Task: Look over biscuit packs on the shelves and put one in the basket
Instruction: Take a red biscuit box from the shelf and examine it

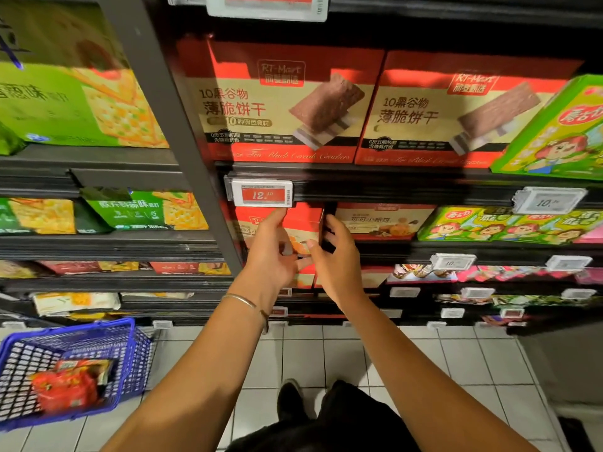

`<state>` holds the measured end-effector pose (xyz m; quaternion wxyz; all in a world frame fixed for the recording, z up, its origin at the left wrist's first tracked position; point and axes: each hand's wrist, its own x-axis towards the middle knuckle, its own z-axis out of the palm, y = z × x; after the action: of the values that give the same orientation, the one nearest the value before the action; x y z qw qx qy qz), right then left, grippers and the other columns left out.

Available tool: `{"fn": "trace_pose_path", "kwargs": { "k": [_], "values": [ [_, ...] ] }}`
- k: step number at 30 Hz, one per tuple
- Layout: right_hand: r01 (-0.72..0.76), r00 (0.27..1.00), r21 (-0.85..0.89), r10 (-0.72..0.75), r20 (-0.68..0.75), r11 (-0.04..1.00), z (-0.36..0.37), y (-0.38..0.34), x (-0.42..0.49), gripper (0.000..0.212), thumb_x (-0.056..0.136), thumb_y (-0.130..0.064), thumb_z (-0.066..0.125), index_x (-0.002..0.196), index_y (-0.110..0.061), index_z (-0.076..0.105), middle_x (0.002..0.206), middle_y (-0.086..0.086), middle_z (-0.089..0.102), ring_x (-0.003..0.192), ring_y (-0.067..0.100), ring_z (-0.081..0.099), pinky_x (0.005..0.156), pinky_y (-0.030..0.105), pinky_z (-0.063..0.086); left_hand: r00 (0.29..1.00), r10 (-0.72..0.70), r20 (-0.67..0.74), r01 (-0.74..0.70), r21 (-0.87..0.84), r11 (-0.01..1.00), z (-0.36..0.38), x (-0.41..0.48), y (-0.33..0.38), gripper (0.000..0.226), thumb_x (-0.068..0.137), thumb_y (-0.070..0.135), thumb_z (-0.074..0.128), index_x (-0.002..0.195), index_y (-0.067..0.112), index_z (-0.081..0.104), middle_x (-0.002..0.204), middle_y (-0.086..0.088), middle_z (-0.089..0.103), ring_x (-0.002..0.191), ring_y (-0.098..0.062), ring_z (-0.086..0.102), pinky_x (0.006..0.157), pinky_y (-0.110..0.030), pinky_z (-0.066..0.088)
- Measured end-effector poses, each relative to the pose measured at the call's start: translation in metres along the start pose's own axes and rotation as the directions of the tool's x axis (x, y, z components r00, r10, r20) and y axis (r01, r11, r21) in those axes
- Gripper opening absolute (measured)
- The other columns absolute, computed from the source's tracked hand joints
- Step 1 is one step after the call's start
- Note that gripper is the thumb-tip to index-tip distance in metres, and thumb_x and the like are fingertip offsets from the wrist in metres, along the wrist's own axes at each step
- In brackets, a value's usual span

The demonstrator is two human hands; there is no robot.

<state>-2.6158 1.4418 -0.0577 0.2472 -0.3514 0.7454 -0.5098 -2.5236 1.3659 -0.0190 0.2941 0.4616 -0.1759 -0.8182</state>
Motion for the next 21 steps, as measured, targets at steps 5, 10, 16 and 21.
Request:
{"fn": "trace_pose_path", "kwargs": {
  "k": [5, 10, 16, 21],
  "values": [
    [0.056, 0.981, -0.101, -0.074, -0.179, 0.993, -0.021, -0.005, 0.008, 0.040, 0.099, -0.014, 0.067, 0.137, -0.014, 0.054, 0.126, 0.003, 0.068, 0.114, 0.019, 0.067, 0.093, 0.035, 0.059, 0.994, -0.023, -0.102, 0.021, -0.024, 0.999, 0.011, 0.007, 0.000, 0.022, 0.092, 0.024, 0.073, 0.071, 0.022, 0.069, 0.078, -0.006, 0.065, 0.100, -0.027, 0.058, 0.098, -0.057, 0.056],
    [-0.022, 0.988, -0.298, -0.025, -0.153, 0.954, -0.047, -0.003, 0.034, 0.023, 0.104, -0.030, 0.060, 0.113, -0.010, 0.055, 0.099, 0.002, 0.067, 0.089, 0.023, 0.068, 0.068, 0.031, 0.051, 0.987, 0.009, -0.158, -0.003, 0.034, 0.999, 0.022, 0.008, 0.002, 0.016, 0.096, 0.024, 0.071, 0.109, 0.016, 0.063, 0.091, -0.011, 0.066, 0.109, -0.030, 0.067, 0.095, -0.059, 0.058],
    [0.018, 0.984, -0.504, -0.103, -0.142, 0.864, -0.059, 0.011, 0.035, 0.026, 0.102, -0.026, 0.063, 0.119, -0.007, 0.057, 0.130, 0.020, 0.051, 0.105, 0.034, 0.062, 0.074, 0.029, 0.047, 0.981, 0.026, -0.190, -0.020, 0.032, 0.999, 0.028, 0.012, 0.003, 0.036, 0.096, 0.025, 0.073, 0.127, 0.011, 0.063, 0.105, -0.015, 0.067, 0.113, -0.033, 0.068, 0.088, -0.058, 0.062],
    [-0.088, 0.954, -0.215, 0.020, -0.300, 0.973, -0.052, 0.007, 0.035, 0.016, 0.101, -0.015, 0.066, 0.114, -0.006, 0.063, 0.171, 0.020, 0.002, 0.157, 0.043, 0.016, 0.110, 0.034, 0.048, 0.980, 0.029, -0.196, -0.020, 0.046, 0.999, 0.035, 0.021, 0.002, 0.032, 0.099, 0.020, 0.069, 0.129, 0.009, 0.062, 0.078, -0.008, 0.053, 0.061, -0.018, 0.050, 0.085, -0.057, 0.063]
  ]
}}
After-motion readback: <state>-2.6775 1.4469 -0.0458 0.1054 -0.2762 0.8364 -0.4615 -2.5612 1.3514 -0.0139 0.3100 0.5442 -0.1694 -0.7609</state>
